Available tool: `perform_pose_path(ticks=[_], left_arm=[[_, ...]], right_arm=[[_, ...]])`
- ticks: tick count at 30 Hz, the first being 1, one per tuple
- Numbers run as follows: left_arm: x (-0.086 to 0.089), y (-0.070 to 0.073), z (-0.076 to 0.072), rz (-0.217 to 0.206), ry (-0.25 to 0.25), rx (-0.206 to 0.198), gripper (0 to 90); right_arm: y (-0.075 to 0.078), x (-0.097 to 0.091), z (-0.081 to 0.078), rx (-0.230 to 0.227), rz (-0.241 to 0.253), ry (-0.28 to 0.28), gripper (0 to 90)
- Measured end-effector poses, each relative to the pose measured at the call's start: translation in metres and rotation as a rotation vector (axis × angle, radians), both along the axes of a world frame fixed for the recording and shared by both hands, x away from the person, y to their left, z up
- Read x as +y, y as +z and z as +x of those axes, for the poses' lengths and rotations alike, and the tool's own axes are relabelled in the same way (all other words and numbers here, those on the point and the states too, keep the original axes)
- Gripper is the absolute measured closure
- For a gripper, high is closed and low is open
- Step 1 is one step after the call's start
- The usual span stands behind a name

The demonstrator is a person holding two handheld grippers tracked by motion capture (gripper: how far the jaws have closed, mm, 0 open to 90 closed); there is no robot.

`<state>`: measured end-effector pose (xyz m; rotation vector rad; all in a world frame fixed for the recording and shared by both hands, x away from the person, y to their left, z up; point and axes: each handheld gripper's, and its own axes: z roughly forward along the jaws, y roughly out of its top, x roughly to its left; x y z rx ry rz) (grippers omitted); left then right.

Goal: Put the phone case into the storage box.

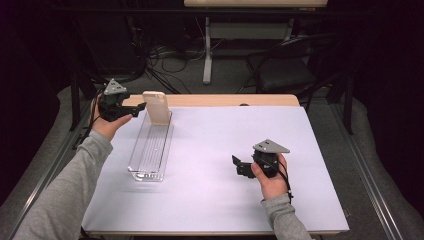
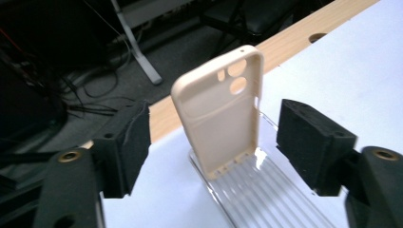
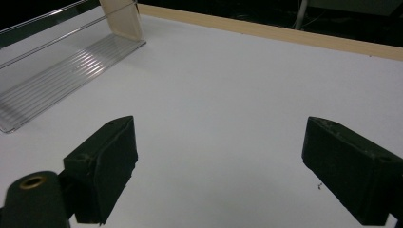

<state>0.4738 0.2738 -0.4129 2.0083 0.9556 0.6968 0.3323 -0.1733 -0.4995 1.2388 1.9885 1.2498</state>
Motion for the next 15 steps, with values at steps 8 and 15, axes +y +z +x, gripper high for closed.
perform_pose_path(ticks=[8, 15], left_arm=[[0.001, 0.005, -0.005, -0.084, -0.01, 0.048, 24.1], [0.0, 0.011, -0.012, -0.119, -0.047, 0.061, 17.4]], right_arm=[[0.0, 0.002, -0.001, -0.005, -0.007, 0.004, 10.9], [0.0, 0.005, -0.001, 0.001, -0.01, 0.017, 9.4]])
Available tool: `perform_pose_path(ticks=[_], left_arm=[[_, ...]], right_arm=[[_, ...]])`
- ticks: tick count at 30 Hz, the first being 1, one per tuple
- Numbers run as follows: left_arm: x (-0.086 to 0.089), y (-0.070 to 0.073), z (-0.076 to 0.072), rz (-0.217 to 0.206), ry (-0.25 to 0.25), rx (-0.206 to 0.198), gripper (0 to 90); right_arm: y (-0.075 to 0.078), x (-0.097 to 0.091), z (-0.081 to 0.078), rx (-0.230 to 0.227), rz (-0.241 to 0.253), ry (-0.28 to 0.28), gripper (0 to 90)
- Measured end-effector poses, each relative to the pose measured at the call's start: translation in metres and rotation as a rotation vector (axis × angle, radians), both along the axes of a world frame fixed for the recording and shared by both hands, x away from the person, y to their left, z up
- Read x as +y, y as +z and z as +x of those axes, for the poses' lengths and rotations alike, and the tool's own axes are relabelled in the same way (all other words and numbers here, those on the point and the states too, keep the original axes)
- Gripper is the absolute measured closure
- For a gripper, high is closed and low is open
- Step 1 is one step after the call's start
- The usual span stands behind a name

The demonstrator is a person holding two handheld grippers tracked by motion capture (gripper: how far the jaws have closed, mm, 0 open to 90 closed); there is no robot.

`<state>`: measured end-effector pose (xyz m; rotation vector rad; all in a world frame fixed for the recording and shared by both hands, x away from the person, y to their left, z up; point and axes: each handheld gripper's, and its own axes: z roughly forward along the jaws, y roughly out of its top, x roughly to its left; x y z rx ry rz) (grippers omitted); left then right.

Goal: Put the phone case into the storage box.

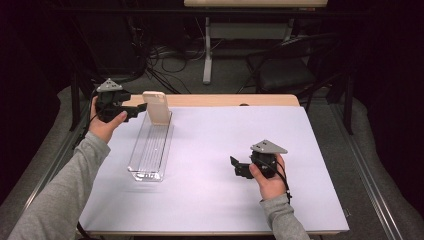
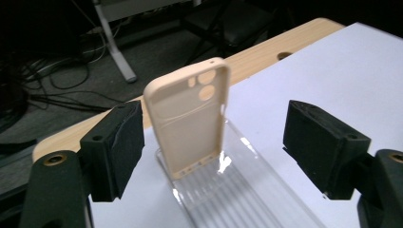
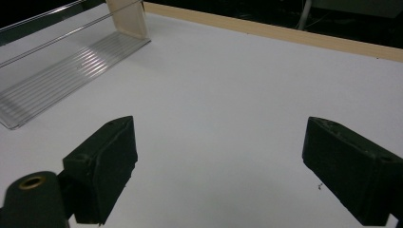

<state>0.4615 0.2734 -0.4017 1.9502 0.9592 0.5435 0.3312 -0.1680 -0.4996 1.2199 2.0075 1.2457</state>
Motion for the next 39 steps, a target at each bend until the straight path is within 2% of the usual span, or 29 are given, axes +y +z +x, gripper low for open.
perform_pose_path(ticks=[1, 5, 11, 15, 18, 19, 22, 33, 39], left_arm=[[-0.001, 0.001, -0.001, 0.004, -0.009, -0.001, 15.2], [-0.003, 0.004, -0.006, -0.028, -0.041, 0.008, 15.2], [-0.009, 0.008, -0.014, -0.03, -0.068, 0.001, 15.1], [-0.012, 0.011, -0.021, -0.032, -0.078, 0.001, 15.1], [-0.011, 0.012, -0.027, -0.06, -0.09, 0.002, 13.9], [-0.011, 0.012, -0.029, -0.058, -0.094, 0.0, 12.2], [-0.011, 0.011, -0.036, -0.055, -0.095, -0.008, 7.8], [-0.011, 0.007, -0.062, -0.099, -0.104, -0.022, 0.7], [-0.012, 0.006, -0.073, -0.083, -0.091, -0.024, 0.3]], right_arm=[[0.0, 0.0, 0.0, 0.003, 0.002, 0.002, 8.6], [0.001, 0.001, -0.001, -0.001, 0.003, 0.006, 5.3], [0.003, 0.001, 0.0, -0.001, 0.008, 0.013, 0.2], [0.005, 0.001, -0.002, -0.004, 0.018, 0.007, 0.0], [0.008, 0.0, -0.003, -0.003, 0.021, 0.015, 0.0], [0.009, 0.0, -0.004, -0.007, 0.025, 0.018, 0.0], [0.012, -0.001, -0.006, -0.008, 0.025, 0.019, 0.0], [0.02, -0.006, -0.015, -0.022, 0.011, 0.019, 0.0], [0.022, -0.009, -0.019, -0.018, 0.007, 0.022, 0.0]])
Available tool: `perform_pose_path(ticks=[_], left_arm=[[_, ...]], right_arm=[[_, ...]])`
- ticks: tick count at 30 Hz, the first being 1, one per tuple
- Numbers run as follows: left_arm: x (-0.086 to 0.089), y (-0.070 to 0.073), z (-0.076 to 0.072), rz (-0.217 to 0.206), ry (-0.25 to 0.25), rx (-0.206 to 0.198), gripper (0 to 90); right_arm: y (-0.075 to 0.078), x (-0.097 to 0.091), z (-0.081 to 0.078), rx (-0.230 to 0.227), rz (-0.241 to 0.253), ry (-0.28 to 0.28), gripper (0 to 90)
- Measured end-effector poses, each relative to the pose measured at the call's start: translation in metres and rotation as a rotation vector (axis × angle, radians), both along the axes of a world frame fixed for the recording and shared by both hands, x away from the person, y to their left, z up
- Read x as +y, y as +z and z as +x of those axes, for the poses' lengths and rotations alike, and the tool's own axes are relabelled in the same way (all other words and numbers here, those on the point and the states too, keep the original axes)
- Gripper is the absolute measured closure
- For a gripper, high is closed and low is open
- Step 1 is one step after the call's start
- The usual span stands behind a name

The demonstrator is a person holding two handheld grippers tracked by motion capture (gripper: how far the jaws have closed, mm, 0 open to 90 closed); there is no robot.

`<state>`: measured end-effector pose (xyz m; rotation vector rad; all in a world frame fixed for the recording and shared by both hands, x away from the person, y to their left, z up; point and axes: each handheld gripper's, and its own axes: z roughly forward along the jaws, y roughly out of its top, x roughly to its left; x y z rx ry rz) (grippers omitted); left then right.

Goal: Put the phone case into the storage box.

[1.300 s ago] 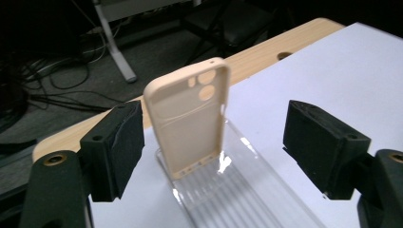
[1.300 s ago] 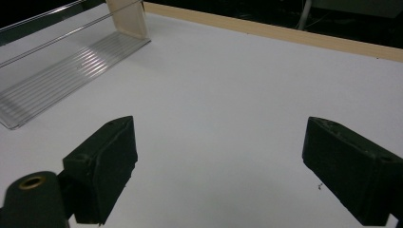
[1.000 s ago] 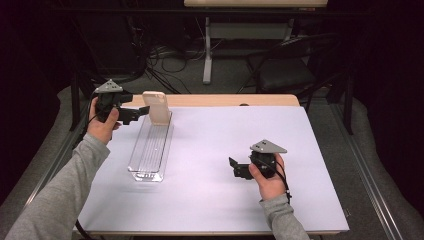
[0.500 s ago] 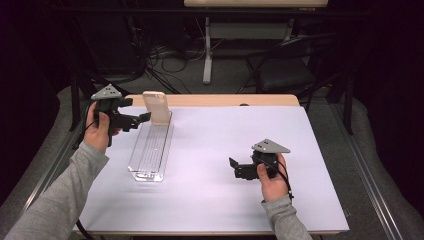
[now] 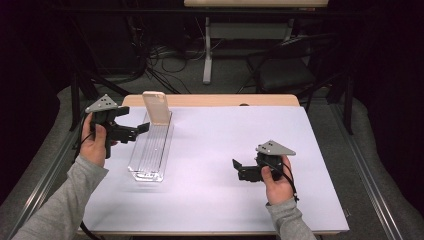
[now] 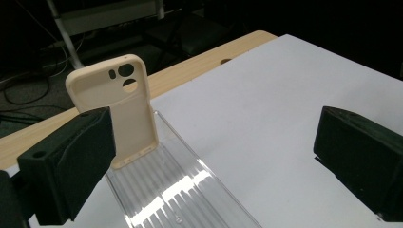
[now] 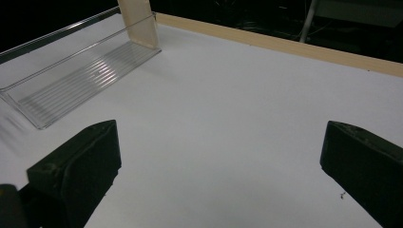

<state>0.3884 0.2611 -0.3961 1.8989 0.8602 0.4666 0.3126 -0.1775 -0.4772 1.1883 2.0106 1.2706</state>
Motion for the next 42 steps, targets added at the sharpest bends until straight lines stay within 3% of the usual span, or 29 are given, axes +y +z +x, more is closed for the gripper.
perform_pose_path(ticks=[12, 18, 26, 33, 42], left_arm=[[0.0, -0.022, -0.019, 0.017, -0.017, 0.043, 0.3], [0.003, -0.034, -0.033, 0.031, -0.019, 0.089, 0.3], [0.01, -0.047, -0.05, 0.063, 0.003, 0.138, 0.4], [0.016, -0.059, -0.059, 0.065, 0.022, 0.193, 0.4], [0.02, -0.071, -0.071, 0.07, 0.031, 0.224, 0.4]], right_arm=[[0.0, -0.014, -0.009, 0.029, -0.026, 0.01, 0.0], [-0.002, -0.026, -0.016, 0.049, -0.03, 0.004, 0.0], [-0.006, -0.041, -0.024, 0.093, -0.049, -0.009, 0.0], [-0.005, -0.049, -0.03, 0.141, -0.083, -0.01, 0.0], [-0.012, -0.053, -0.035, 0.166, -0.096, -0.023, 0.0]])
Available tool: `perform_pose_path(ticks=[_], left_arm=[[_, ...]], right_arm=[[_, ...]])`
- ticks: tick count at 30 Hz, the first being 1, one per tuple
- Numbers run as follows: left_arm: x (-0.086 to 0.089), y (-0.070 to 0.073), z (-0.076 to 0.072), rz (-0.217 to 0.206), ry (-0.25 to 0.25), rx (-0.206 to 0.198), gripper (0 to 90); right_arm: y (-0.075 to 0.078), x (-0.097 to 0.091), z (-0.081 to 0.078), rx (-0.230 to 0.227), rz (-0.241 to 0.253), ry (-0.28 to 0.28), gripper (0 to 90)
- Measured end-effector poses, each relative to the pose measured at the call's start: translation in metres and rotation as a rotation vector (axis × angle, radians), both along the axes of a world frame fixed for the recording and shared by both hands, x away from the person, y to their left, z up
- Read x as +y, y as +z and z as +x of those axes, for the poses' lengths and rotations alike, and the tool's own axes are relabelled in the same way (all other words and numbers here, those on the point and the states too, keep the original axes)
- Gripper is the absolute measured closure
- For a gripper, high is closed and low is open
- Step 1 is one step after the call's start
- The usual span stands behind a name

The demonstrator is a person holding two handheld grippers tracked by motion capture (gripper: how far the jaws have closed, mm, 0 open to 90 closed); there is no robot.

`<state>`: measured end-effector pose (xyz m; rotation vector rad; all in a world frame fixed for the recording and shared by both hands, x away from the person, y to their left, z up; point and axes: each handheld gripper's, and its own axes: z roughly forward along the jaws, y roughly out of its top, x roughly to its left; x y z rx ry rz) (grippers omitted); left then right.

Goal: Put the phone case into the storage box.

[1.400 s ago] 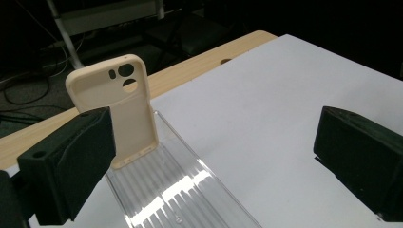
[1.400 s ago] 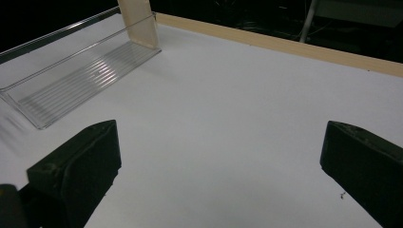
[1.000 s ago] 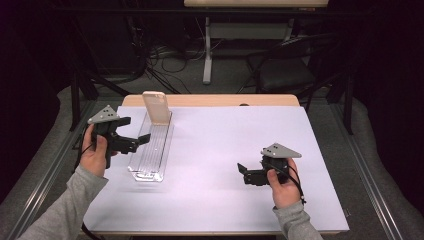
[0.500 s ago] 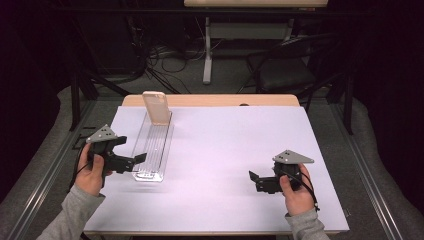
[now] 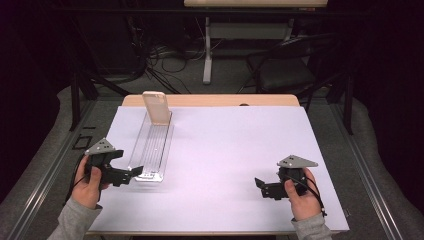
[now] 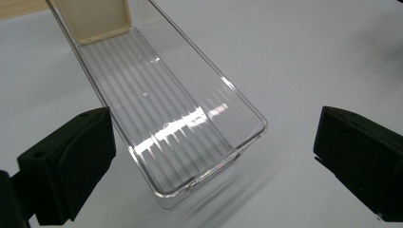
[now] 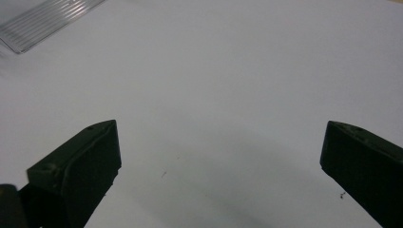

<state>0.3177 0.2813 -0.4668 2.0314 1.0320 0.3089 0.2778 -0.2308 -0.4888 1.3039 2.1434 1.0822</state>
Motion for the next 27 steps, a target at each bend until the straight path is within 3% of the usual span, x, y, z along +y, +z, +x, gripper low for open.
perform_pose_path(ticks=[5, 13, 27], left_arm=[[0.005, -0.004, -0.001, 0.001, 0.022, 0.014, 0.4], [0.008, -0.012, -0.004, 0.05, 0.044, 0.012, 0.4], [0.013, -0.024, -0.007, 0.025, 0.012, 0.04, 0.4]], right_arm=[[-0.002, -0.003, -0.001, 0.002, -0.015, -0.018, 0.0], [-0.009, -0.008, -0.003, 0.018, -0.019, -0.05, 0.0], [-0.02, -0.01, -0.005, 0.044, -0.013, -0.047, 0.0]])
